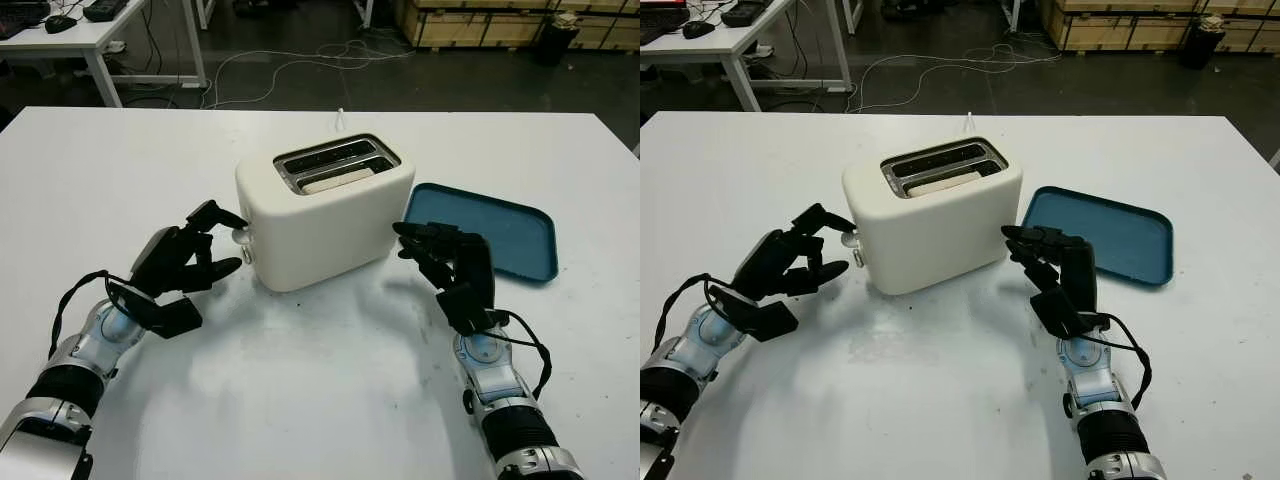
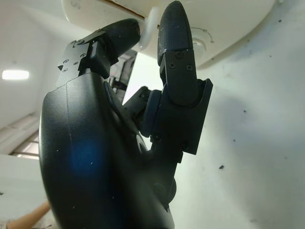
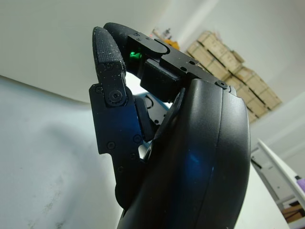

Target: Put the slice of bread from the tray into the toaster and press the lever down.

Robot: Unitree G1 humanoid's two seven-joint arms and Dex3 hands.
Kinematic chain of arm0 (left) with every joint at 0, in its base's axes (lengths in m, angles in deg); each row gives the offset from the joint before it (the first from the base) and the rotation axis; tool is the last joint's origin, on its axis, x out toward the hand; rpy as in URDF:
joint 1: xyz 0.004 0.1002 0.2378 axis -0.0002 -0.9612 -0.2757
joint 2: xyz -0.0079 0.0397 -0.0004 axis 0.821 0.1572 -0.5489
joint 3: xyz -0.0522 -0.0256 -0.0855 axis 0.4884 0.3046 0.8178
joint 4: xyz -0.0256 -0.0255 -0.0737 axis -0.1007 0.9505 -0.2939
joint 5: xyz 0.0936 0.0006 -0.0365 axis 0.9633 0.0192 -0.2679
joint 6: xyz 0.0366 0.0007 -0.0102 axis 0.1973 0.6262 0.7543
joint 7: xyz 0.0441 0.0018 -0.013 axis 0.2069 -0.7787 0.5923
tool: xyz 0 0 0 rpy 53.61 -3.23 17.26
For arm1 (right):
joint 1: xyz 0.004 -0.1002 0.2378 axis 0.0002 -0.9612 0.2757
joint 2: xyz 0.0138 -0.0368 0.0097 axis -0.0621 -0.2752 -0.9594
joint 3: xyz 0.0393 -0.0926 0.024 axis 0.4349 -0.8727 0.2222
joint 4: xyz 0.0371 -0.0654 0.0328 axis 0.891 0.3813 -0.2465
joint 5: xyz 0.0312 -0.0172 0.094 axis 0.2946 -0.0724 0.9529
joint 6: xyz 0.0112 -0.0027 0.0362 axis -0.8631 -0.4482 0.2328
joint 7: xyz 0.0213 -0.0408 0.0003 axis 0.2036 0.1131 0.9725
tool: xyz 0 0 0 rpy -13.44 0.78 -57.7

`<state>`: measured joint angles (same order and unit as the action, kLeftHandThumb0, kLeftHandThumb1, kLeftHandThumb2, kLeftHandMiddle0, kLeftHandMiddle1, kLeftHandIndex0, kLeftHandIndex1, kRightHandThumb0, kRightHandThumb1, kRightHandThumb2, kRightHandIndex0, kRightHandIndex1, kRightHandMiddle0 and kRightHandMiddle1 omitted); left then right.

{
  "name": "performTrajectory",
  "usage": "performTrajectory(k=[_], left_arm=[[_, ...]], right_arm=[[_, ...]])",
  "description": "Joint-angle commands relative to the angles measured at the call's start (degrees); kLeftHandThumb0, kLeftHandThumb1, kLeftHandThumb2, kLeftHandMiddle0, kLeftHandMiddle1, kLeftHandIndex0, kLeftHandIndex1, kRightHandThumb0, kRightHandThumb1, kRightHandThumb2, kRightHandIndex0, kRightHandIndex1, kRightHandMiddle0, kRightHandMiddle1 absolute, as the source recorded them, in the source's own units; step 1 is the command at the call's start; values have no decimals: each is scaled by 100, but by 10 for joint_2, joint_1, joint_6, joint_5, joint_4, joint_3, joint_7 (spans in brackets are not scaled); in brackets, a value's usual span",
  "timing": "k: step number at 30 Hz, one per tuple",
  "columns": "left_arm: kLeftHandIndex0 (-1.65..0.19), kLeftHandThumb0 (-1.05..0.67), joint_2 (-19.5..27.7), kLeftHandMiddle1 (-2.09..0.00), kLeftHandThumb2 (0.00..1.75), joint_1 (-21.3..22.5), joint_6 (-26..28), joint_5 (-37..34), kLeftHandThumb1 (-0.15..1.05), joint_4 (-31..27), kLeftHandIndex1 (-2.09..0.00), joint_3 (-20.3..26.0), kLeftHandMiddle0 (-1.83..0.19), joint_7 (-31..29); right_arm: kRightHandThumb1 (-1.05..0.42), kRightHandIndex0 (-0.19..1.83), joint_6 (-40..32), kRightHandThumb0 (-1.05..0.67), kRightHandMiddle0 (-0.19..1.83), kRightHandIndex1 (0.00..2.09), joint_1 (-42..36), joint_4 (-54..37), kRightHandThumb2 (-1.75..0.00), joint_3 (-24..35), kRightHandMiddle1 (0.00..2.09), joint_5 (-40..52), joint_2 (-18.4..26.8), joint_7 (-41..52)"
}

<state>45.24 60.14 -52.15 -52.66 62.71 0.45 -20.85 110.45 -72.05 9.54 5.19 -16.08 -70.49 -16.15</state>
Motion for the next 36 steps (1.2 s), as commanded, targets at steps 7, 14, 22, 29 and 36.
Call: performTrajectory(k=[7,14,22,29,36], left_arm=[[-92,-74,-13,-174,54,7,-4,57,92,-9,-158,-11,-102,11],[-84,-74,-14,-175,59,18,-8,87,92,-12,-174,-12,-100,36],[-86,-75,-17,-175,59,21,1,96,92,-17,-175,-14,-103,39],[-89,-74,-21,-175,57,22,11,98,92,-27,-175,-12,-106,43],[-98,-74,-44,-175,58,12,44,99,92,-25,-175,-14,-112,52]], right_arm=[[-92,99,4,-54,123,91,6,1,-2,2,0,5,-7,-3],[-92,99,0,-54,123,90,4,-4,-2,3,0,9,-10,-2],[-92,99,6,-54,123,89,5,1,-3,4,0,5,-8,-2],[-92,100,-3,-54,123,89,3,-5,-3,5,0,7,-11,-1],[-92,99,-1,-54,123,89,1,-7,-3,5,0,5,-12,-3]])
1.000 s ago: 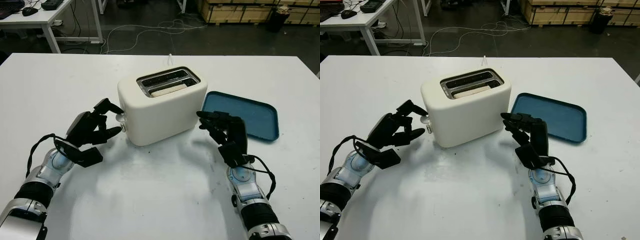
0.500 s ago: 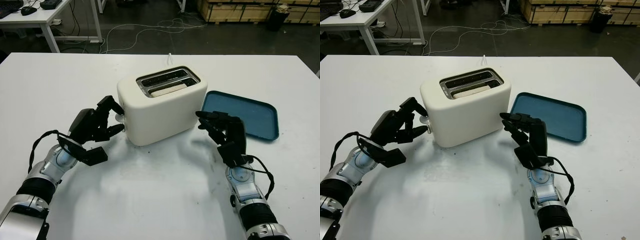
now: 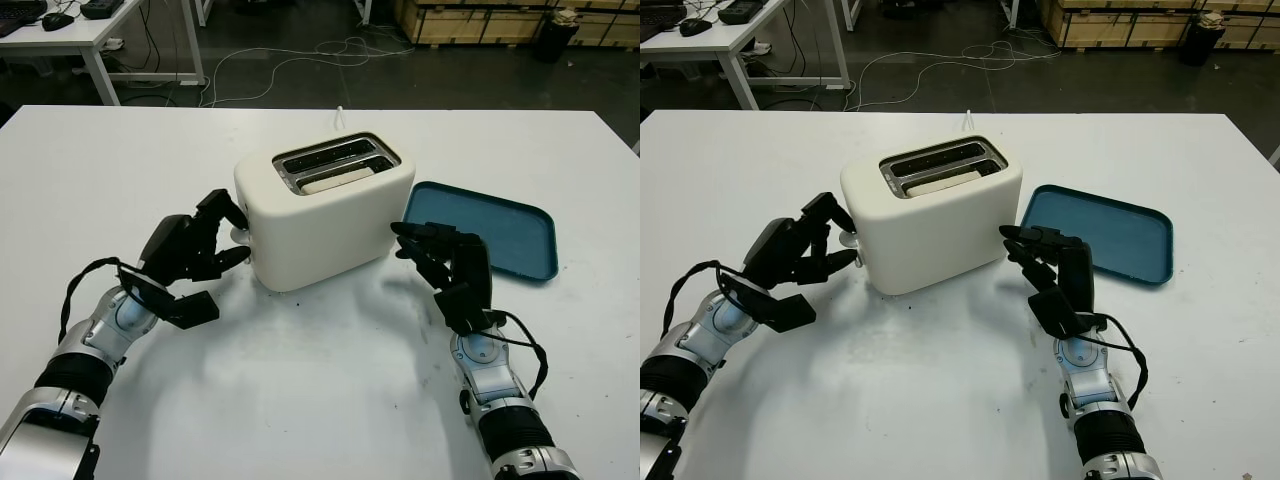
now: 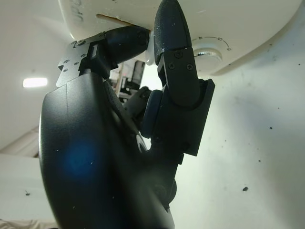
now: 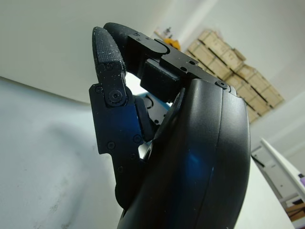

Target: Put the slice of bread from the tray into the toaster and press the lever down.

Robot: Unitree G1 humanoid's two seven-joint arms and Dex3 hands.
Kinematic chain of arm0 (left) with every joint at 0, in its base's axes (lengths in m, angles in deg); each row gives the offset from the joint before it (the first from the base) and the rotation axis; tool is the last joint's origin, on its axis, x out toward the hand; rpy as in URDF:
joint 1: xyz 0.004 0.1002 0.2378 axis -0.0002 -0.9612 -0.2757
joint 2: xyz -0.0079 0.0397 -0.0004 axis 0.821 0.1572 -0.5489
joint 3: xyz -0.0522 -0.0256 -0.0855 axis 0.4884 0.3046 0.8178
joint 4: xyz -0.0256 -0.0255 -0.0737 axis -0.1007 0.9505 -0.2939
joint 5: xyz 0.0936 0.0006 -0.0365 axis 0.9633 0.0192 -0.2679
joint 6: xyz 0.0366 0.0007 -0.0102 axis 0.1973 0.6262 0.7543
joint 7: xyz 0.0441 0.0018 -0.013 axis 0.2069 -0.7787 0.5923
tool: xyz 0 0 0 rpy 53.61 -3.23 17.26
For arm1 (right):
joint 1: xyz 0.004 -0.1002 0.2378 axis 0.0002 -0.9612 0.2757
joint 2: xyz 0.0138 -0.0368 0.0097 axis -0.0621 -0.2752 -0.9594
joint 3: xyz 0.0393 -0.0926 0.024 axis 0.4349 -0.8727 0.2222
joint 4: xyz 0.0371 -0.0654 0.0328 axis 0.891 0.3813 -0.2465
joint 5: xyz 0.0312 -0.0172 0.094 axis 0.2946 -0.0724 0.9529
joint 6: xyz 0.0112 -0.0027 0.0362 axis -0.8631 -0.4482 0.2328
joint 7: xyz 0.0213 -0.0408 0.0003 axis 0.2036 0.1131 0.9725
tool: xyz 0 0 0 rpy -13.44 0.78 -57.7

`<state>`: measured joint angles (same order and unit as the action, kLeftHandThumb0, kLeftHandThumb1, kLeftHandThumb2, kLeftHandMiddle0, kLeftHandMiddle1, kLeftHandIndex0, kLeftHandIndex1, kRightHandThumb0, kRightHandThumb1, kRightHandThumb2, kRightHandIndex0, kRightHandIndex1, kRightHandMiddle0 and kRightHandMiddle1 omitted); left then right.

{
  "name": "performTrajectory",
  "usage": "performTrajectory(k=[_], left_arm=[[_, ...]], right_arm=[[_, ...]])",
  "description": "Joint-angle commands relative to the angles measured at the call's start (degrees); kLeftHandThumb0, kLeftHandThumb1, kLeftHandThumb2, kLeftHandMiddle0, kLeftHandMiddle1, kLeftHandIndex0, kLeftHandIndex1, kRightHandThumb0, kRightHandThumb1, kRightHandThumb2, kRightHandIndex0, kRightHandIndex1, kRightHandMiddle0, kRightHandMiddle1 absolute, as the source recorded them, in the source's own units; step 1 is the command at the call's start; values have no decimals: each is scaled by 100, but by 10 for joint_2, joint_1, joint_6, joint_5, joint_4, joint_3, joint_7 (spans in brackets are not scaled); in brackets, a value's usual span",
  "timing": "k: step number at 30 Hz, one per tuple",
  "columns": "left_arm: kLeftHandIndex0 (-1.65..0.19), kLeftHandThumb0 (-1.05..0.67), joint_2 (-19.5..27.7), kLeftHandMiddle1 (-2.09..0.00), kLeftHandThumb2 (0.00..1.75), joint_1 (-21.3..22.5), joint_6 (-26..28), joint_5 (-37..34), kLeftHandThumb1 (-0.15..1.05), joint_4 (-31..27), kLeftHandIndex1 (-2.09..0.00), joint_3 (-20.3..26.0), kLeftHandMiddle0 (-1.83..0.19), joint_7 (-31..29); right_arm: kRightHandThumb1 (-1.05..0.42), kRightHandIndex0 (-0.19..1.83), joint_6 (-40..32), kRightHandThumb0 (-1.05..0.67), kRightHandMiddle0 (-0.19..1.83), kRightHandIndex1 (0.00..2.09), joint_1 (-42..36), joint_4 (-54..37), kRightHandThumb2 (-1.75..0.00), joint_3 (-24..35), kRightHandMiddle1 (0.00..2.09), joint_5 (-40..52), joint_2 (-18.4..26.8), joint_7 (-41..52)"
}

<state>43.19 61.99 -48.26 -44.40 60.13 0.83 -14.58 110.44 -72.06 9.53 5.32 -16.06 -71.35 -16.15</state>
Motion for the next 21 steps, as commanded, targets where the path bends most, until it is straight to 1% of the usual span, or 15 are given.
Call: performTrajectory(k=[1,3,4,5,6,7,9,12,15,18,21], left_arm=[[-98,-74,-30,-175,58,-7,14,21,92,13,-175,-23,-112,-6],[-100,-72,-41,-175,57,-5,43,41,92,44,-174,-40,-115,-2],[-103,-71,-48,-175,57,-2,72,58,92,66,-172,-56,-117,-4],[-110,-72,-55,-172,56,3,101,72,92,91,-165,-73,-120,-10],[-120,-72,-61,-164,55,9,130,87,92,115,-150,-91,-126,-12],[-125,-73,-67,-160,54,13,153,100,92,135,-141,-109,-129,-12],[-134,-72,-74,-159,52,15,171,112,92,159,-134,-133,-136,-4],[-140,-72,-78,-161,52,12,181,110,92,162,-132,-149,-139,0],[-141,-71,-78,-162,53,11,177,101,92,164,-133,-152,-138,0],[-136,-72,-76,-161,53,11,177,99,92,163,-131,-154,-135,6],[-136,-72,-73,-161,53,11,174,97,92,163,-131,-156,-135,13]], right_arm=[[-92,99,1,-54,123,88,1,-5,-3,4,0,6,-3,-3],[-92,100,0,-54,123,88,0,-5,-3,4,0,6,-3,-4],[-92,100,0,-54,123,88,0,-5,-3,4,0,7,-3,-3],[-92,100,-1,-54,123,88,-1,-5,-3,5,0,7,-3,-3],[-92,100,1,-54,123,87,-1,-4,-3,5,0,8,-2,-2],[-92,100,2,-54,123,87,-1,-3,-3,6,0,10,-2,0],[-92,100,2,-53,123,87,-1,-4,-3,6,0,10,-1,1],[-92,100,0,-52,122,87,-2,-3,-3,6,0,12,-3,2],[-92,99,-2,-51,122,86,-2,-3,-3,5,0,11,-5,2],[-92,100,0,-52,122,86,-1,-1,-2,4,0,5,-3,-3],[-92,100,-2,-52,122,86,-1,-2,-3,5,0,8,-3,-1]])
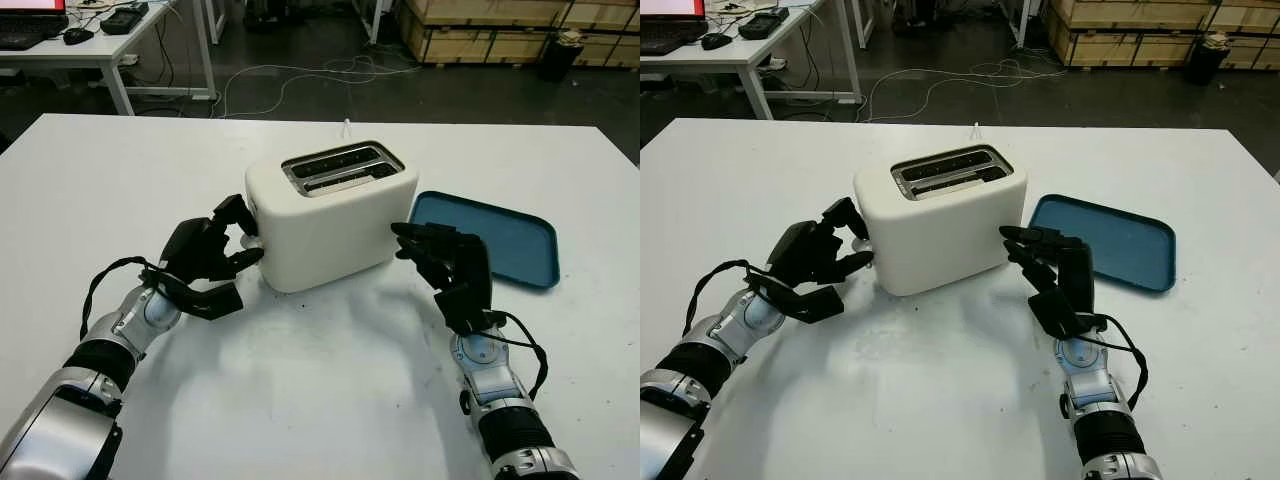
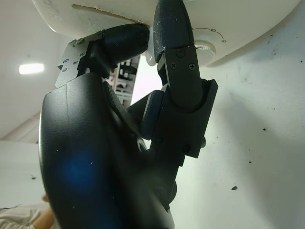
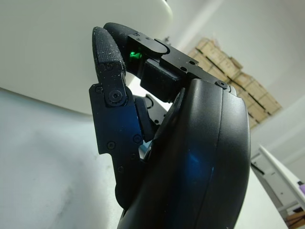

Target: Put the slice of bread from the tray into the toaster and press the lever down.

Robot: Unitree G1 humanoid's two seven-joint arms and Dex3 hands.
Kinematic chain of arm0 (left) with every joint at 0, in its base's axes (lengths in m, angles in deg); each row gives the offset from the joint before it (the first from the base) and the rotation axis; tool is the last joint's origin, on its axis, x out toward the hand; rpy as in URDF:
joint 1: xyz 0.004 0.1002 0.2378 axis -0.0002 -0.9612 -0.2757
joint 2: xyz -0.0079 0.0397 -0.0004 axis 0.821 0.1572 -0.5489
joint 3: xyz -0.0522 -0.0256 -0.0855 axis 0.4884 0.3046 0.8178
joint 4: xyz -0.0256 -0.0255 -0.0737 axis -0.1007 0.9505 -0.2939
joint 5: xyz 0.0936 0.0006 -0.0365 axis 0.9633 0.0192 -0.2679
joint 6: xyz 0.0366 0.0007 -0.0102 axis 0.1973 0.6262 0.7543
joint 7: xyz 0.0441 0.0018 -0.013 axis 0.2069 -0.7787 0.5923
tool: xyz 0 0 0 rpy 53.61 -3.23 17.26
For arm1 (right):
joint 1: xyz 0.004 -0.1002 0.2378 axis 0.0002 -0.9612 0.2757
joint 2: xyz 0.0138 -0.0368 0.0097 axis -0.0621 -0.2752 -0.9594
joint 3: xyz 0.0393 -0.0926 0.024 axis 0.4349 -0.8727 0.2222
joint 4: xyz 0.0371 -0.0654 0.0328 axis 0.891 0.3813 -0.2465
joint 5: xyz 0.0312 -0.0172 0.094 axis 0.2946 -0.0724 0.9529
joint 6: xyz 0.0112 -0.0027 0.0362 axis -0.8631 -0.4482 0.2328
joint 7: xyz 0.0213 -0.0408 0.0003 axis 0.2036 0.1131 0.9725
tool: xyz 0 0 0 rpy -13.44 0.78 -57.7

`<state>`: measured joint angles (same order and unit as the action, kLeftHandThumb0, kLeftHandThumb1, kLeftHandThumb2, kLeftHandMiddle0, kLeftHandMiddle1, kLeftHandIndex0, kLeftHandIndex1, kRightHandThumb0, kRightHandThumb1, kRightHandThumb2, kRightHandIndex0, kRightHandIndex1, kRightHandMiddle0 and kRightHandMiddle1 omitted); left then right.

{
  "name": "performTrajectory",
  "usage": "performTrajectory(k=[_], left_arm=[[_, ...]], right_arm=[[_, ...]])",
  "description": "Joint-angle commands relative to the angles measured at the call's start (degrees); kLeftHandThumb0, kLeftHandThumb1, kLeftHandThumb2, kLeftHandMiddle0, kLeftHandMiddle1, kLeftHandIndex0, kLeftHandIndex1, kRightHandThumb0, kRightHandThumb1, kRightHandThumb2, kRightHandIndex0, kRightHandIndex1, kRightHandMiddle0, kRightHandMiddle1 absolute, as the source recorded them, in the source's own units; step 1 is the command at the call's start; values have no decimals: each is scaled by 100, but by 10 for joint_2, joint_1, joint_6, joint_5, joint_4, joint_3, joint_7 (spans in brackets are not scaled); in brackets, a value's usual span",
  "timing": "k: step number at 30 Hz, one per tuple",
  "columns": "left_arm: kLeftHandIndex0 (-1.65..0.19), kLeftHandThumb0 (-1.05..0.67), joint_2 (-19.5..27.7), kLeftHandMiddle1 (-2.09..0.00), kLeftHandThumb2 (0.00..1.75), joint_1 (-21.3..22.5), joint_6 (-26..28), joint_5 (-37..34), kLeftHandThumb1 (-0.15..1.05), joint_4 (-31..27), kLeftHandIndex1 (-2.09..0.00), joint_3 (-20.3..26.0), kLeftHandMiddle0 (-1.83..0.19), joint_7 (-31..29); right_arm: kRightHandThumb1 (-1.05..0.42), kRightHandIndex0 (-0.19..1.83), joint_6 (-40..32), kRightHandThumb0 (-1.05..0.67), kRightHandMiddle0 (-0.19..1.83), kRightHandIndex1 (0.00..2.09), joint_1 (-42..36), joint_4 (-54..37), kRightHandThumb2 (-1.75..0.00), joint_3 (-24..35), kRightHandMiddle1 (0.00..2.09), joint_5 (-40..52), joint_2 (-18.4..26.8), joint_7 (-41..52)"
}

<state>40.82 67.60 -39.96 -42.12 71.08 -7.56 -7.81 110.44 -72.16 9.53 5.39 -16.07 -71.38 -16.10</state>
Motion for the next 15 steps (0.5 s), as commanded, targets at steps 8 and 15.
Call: performTrajectory(k=[8,15], left_arm=[[-133,-73,-43,-163,55,-47,93,67,92,46,-133,-72,-133,-61],[-141,-72,-30,-168,54,-43,73,52,92,32,-140,-56,-139,-55]], right_arm=[[-92,100,-2,-52,122,86,-1,-3,-3,5,0,11,-4,0],[-92,100,1,-52,122,86,0,-1,-3,4,0,9,-4,-1]])
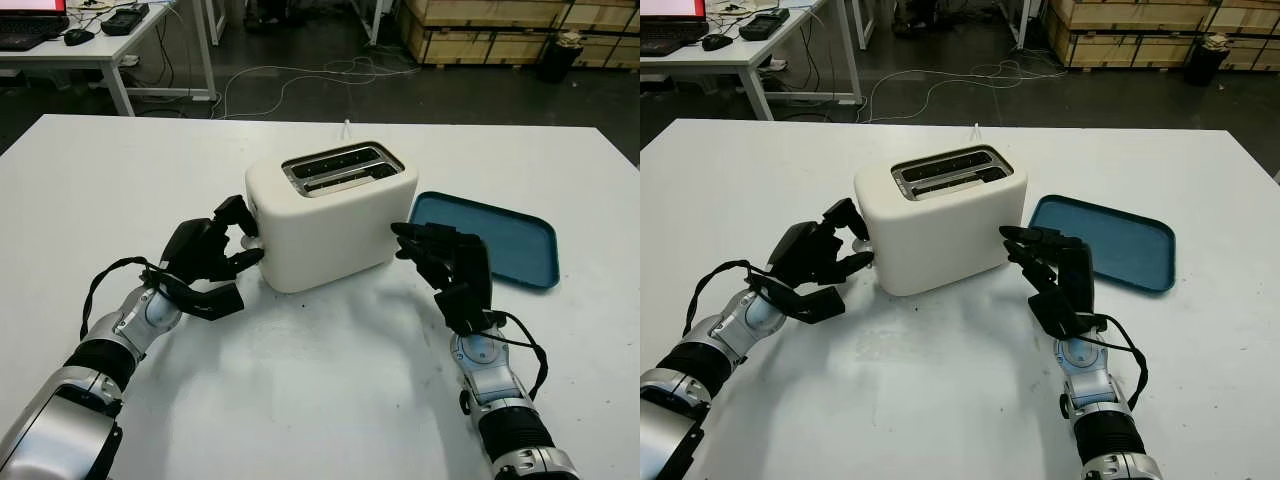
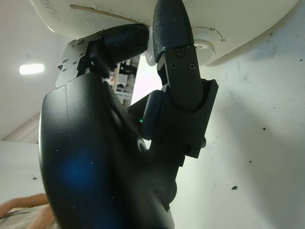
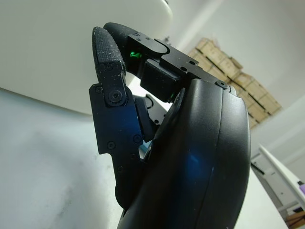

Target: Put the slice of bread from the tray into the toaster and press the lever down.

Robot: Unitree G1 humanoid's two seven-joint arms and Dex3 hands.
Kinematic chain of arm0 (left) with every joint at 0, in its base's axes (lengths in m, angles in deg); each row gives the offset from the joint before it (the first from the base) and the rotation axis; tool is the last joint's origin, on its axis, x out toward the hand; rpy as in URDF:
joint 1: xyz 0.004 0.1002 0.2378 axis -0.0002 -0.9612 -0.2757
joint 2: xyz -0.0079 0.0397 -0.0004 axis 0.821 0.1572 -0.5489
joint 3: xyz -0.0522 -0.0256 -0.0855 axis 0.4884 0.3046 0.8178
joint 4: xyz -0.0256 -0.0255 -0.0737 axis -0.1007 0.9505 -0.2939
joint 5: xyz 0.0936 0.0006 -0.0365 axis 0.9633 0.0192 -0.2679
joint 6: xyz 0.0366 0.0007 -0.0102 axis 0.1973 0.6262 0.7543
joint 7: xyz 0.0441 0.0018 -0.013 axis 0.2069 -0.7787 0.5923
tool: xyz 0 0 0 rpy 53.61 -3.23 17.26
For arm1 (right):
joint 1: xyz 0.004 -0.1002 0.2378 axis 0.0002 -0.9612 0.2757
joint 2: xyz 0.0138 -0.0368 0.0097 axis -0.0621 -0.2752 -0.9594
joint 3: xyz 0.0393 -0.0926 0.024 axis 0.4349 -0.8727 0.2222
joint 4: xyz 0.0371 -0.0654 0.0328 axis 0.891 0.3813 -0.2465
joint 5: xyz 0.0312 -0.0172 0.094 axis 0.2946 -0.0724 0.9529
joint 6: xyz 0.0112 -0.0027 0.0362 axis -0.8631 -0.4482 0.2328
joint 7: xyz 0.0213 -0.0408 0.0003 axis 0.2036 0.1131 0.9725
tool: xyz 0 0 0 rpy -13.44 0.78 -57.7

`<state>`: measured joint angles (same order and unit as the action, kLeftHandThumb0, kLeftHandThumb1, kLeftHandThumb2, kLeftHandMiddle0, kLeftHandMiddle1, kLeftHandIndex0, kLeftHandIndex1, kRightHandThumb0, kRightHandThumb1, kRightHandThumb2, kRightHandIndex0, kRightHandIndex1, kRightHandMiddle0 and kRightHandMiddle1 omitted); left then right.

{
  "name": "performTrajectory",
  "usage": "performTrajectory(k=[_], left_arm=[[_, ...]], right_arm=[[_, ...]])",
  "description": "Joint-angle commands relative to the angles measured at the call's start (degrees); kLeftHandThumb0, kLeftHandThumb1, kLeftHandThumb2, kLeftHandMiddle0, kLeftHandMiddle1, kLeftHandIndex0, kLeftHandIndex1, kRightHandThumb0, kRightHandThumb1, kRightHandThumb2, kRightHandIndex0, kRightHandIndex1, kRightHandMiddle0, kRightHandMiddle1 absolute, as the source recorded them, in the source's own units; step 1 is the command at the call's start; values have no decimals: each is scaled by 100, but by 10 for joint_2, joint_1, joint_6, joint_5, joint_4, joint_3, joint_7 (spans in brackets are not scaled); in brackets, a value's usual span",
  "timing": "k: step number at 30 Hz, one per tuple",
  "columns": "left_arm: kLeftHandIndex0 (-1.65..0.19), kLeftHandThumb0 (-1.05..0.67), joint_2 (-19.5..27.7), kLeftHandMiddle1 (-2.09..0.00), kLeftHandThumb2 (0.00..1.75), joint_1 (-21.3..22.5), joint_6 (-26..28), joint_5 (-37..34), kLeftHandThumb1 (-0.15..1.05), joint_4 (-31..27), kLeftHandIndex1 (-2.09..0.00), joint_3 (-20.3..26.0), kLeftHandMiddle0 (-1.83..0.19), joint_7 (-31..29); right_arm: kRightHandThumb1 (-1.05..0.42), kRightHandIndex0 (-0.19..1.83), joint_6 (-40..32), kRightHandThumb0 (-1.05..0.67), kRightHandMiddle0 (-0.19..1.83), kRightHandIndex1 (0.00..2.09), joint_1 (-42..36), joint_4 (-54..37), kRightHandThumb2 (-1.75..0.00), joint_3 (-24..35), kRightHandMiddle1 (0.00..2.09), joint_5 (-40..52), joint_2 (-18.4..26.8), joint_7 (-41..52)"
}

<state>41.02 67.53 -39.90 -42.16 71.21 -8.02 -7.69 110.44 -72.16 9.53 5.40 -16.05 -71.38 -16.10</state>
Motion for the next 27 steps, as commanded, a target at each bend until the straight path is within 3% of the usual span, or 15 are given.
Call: performTrajectory(k=[1,5,9,13,19,27], left_arm=[[-141,-72,-27,-167,55,-41,66,47,92,24,-142,-45,-138,-53],[-128,-70,-8,-161,57,-34,26,12,92,1,-151,-14,-133,-46],[-111,-70,4,-172,57,-26,-19,-34,92,-18,-169,28,-122,-37],[-105,-70,13,-174,54,-19,-48,-55,92,-31,-174,59,-117,-42],[-97,-69,12,-173,50,-22,-51,-45,92,-41,-171,78,-108,-42],[-101,-70,11,-175,53,-18,-46,-15,92,-38,-174,77,-114,-23]], right_arm=[[-92,100,-1,-52,122,86,0,-1,-3,5,0,9,-4,-1],[-92,100,-4,-52,122,86,-1,-4,-3,4,0,8,-4,-2],[-92,99,1,-51,122,86,0,0,-3,4,0,11,-4,1],[-92,99,-6,-52,121,86,0,-4,-2,3,0,8,-5,-1],[-92,99,-6,-53,122,87,2,-4,-2,3,0,8,-4,0],[-92,99,-4,-53,122,88,7,-1,-2,2,0,8,-1,4]])
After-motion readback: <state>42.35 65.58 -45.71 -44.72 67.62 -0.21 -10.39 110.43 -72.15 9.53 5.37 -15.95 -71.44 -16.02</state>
